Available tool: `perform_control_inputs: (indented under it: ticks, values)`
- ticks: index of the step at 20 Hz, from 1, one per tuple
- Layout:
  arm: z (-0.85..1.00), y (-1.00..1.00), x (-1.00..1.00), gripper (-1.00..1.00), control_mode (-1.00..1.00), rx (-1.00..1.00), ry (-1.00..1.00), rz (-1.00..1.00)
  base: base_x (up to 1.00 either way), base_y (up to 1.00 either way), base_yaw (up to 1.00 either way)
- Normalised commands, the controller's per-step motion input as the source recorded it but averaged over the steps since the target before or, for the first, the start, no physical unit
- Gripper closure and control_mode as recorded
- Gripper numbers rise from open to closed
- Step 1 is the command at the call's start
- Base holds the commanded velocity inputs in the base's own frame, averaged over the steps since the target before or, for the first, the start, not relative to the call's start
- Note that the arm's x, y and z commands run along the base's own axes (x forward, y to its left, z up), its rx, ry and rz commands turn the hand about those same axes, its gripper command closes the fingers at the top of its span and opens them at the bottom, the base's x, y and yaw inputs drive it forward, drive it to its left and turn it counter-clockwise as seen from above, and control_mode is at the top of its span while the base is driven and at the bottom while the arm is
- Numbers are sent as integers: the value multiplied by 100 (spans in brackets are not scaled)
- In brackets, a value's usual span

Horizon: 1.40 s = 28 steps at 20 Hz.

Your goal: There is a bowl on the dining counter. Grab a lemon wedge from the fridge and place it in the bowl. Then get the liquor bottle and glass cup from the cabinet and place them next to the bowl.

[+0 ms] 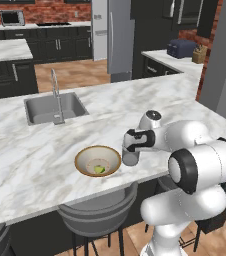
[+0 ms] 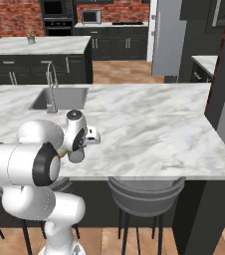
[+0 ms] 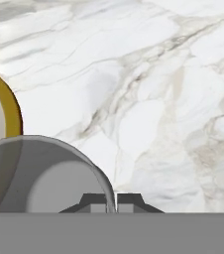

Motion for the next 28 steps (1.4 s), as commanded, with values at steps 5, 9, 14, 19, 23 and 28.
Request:
perform_control_inputs:
  ticks: [5, 9, 14, 19, 23, 28]
  values:
    - [-24, 0, 20, 100, -100, 0, 0, 0, 0, 0, 0]
    - [-19, 0, 17, 100, -100, 0, 0, 0, 0, 0, 0]
    - [-24, 0, 17, 100, -100, 0, 0, 0, 0, 0, 0]
    - [-20, 0, 1, -100, -100, 0, 0, 0, 0, 0, 0]
    - [17, 0, -51, -100, -100, 0, -5, 0, 0, 0, 0]
    - [80, 0, -93, -100, -100, 0, -19, 0, 0, 0, 0]
